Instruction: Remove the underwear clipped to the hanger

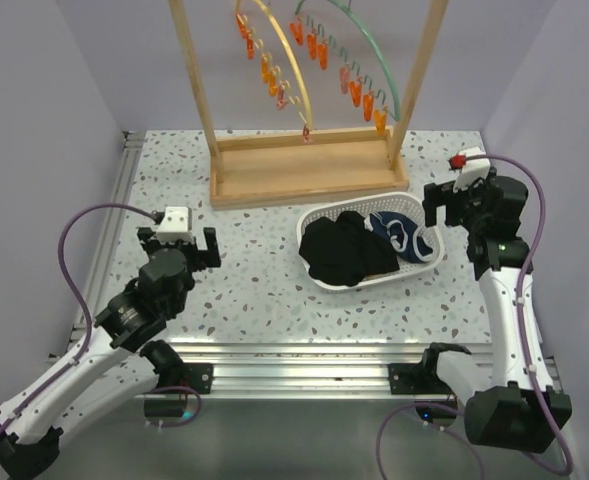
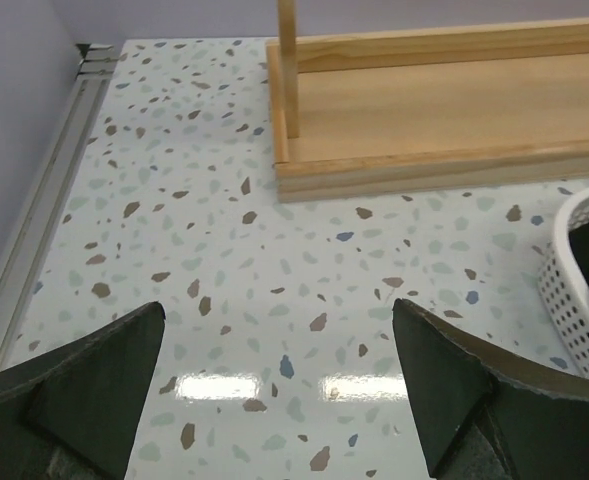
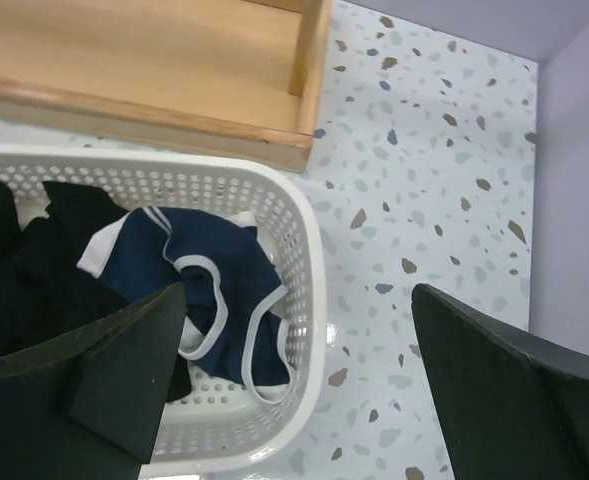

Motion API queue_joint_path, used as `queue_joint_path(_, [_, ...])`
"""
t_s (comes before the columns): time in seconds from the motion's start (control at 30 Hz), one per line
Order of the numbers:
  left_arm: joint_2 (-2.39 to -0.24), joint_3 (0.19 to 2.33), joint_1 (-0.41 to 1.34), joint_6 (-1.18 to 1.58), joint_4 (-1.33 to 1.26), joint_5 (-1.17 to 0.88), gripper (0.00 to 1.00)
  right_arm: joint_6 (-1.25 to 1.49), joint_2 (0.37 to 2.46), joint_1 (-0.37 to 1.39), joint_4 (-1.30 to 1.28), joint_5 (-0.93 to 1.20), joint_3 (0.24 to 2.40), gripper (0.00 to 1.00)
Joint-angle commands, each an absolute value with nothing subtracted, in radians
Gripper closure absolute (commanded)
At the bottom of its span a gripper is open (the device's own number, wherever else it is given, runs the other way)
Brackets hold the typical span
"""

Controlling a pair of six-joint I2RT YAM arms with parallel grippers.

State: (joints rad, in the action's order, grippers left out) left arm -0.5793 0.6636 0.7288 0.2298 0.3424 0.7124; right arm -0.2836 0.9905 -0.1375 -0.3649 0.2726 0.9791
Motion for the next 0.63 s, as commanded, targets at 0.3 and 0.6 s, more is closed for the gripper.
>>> queue_joint_path(0.3, [-0.611,0.690,0.724,0.285,0.373,0.988,0.00,-0.071,0.942,-0.141,-0.235,-0.020,0.919,0.01])
queue_joint_path(0.6, [-0.581,0.666,0.724,0.270,0.351,0.969,0.00,-0.072,0.940,-0.141,-0.193,-0.011,0.873,0.01])
